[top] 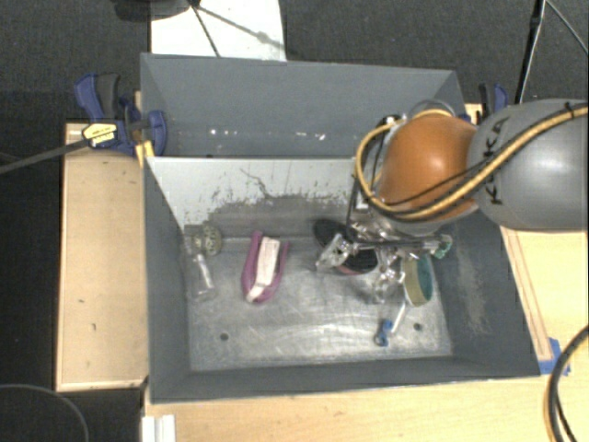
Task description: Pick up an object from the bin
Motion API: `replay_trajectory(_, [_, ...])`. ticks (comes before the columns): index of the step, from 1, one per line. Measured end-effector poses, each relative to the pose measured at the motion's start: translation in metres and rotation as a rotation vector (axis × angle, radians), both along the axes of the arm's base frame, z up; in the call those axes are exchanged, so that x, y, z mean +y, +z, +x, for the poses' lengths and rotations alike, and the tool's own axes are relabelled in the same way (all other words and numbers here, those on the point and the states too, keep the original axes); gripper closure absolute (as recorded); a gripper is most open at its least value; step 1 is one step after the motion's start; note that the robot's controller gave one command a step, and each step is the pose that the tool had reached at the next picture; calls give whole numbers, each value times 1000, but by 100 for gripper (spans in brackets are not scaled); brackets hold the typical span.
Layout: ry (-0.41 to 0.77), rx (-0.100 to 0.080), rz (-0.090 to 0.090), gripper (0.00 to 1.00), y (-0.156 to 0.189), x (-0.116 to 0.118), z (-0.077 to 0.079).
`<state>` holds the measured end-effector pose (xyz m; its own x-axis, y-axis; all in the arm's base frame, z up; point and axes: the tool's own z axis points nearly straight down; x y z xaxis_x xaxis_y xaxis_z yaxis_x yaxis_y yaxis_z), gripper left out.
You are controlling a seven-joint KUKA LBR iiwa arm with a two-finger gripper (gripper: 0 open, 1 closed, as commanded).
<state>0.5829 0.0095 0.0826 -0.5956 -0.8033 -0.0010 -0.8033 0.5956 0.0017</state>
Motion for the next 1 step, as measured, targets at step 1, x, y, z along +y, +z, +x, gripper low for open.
replay_trajectory(1, [-157,1,1,0,18,-26,-2])
